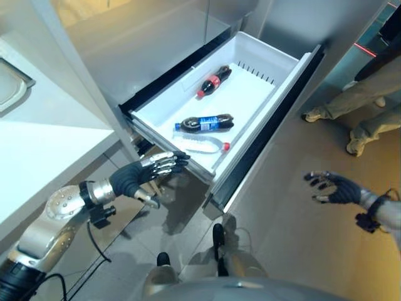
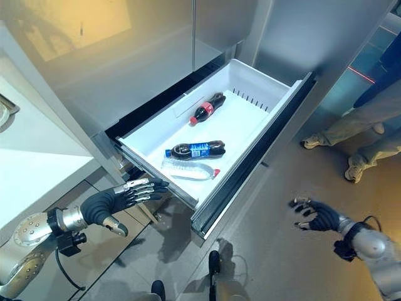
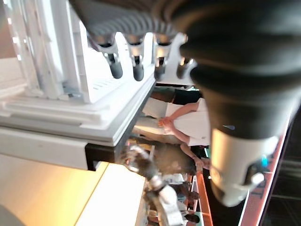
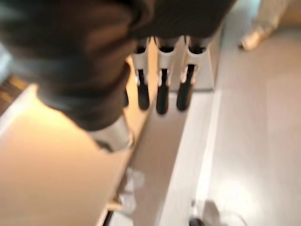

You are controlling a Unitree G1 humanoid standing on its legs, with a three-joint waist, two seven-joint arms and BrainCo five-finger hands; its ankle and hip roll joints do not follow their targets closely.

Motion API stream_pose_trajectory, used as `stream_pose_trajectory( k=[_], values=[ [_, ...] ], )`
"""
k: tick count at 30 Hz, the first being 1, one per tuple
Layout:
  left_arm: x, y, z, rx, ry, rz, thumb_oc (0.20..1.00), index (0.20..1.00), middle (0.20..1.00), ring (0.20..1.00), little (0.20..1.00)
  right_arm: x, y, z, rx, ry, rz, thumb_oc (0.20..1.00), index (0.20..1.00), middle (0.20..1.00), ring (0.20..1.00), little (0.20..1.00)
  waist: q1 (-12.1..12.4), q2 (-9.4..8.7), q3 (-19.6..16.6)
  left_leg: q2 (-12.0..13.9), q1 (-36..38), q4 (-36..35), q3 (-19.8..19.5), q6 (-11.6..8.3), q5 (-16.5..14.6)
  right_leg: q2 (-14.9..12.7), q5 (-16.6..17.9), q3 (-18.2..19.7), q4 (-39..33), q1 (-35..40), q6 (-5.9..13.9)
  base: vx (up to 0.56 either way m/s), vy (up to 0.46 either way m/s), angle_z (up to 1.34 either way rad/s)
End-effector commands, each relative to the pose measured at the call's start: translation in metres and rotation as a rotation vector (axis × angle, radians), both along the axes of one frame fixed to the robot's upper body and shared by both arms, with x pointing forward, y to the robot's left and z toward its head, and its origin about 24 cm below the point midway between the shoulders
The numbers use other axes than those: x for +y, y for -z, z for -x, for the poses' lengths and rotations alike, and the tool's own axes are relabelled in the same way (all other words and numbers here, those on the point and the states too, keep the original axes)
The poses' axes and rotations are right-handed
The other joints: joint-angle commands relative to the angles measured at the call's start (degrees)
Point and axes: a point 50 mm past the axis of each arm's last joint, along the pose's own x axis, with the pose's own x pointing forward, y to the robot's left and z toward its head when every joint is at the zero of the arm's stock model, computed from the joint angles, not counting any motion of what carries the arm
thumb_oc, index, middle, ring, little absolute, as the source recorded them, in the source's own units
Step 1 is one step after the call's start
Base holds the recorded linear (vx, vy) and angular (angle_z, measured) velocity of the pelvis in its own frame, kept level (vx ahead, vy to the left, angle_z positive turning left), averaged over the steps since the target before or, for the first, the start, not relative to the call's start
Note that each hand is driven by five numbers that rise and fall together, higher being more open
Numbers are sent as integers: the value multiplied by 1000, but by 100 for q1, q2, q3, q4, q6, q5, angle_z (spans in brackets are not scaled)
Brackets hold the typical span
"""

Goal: Take the drinks into the refrigerator

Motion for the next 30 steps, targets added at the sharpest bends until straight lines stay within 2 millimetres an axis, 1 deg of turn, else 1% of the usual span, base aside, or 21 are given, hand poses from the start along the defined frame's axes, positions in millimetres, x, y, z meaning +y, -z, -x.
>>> stream_pose_trajectory(
  k=[1,4,6,8,11,13,16,17,21,22,23,24,25,27,28,29,30],
  values=[
    [-16,-17,-7,-113,69,64,1000,1000,1000,1000,1000,13,-20,-38,-121,-52,20,200,200,200,200,200,226,228,164,-81,-81,140,-388,363,-286,-164,-702,-170,821,35,512,0,0,0],
    [-17,-18,-8,-119,76,58,1000,1000,1000,1000,1000,22,-13,-50,-108,-66,12,200,200,200,200,200,275,254,172,-77,-76,150,-409,356,-284,-163,-721,-184,830,57,500,0,0,0],
    [-18,-18,-8,-114,80,64,1000,1000,1000,1000,1000,30,-13,-58,-108,-97,18,200,200,200,200,200,339,279,164,-74,-59,146,-427,348,-282,-174,-737,-199,830,83,491,0,0,0],
    [-21,-17,-8,-105,91,73,1000,1000,1000,1000,1000,41,-12,-72,-116,-127,34,200,200,200,200,200,428,330,172,-74,-50,133,-472,341,-261,-188,-758,-254,836,112,475,7,-25,6],
    [-22,-17,-9,-101,93,80,1000,1000,1000,1000,1000,45,-13,-77,-119,-140,44,200,200,200,200,200,460,346,177,-73,-57,123,-496,338,-242,-196,-762,-284,834,125,473,3,-12,3],
    [-23,-16,-9,-93,96,79,1000,1000,1000,1000,1000,50,-20,-85,-146,-164,76,200,200,200,200,200,533,376,182,-81,-64,107,-539,330,-212,-217,-767,-335,832,154,467,4,-21,11],
    [-24,-16,-8,-97,95,78,1000,1000,1000,1000,1000,56,-24,-94,-167,-181,101,200,200,200,200,200,597,401,200,-96,-76,98,-607,339,-195,-236,-775,-397,845,172,457,-6,-17,18],
    [-25,-16,-8,-101,95,78,1000,1000,1000,1000,1000,59,-25,-97,-175,-192,113,200,200,200,200,200,650,412,206,-95,-83,89,-624,340,-183,-248,-772,-422,846,173,457,-10,-12,14],
    [-26,-15,-8,-88,84,112,1000,1000,1000,1000,1000,76,-33,-108,-199,-241,113,200,200,200,200,200,712,443,258,-106,-111,89,-677,345,-157,-263,-781,-459,883,144,446,-17,-4,9],
    [-27,-14,-8,-83,83,120,1000,1000,1000,1000,1000,81,-35,-111,-206,-257,118,200,200,200,200,200,739,453,275,-108,-127,102,-687,345,-149,-271,-779,-477,895,134,446,-46,-4,10],
    [-26,-13,-9,-70,70,147,1000,1000,1000,1000,1000,89,-41,-116,-227,-284,115,200,200,200,200,200,772,477,321,-112,-172,171,-705,356,-170,-290,-794,-507,975,94,446,-35,2,7],
    [-26,-13,-9,-70,69,148,1000,1000,1000,1000,1000,89,-41,-116,-228,-284,115,200,200,200,200,200,767,478,322,-113,-180,180,-706,357,-174,-291,-797,-507,984,86,446,-56,5,6],
    [-26,-10,-9,-47,64,159,1000,1000,1000,1000,1000,94,-47,-121,-246,-294,114,200,200,200,200,200,797,490,392,-127,-253,315,-722,379,-214,-308,-809,-511,1107,14,432,-36,2,6],
    [-26,-9,-9,-42,63,162,1000,1000,1000,1000,1000,97,-49,-123,-246,-305,121,200,200,200,200,200,806,494,412,-135,-315,397,-729,383,-240,-321,-823,-511,1159,-22,428,-15,-1,7],
    [-26,-8,-9,-38,60,169,1000,1000,1000,1000,1000,97,-46,-125,-239,-297,126,200,200,200,200,200,828,496,410,-146,-333,423,-743,385,-248,-330,-830,-522,1154,-14,428,36,-4,6],
    [-26,-7,-8,-41,49,171,1000,1000,1000,1000,1000,104,-47,-128,-239,-315,130,200,200,200,200,200,882,506,384,-156,-325,395,-763,389,-242,-339,-831,-535,1122,22,426,37,-4,6],
    [-25,-7,-8,-41,48,171,1000,1000,1000,1000,1000,104,-47,-129,-239,-316,130,200,200,200,200,200,873,504,386,-156,-321,391,-764,389,-240,-339,-829,-535,1118,27,427,41,4,9]
  ],
)
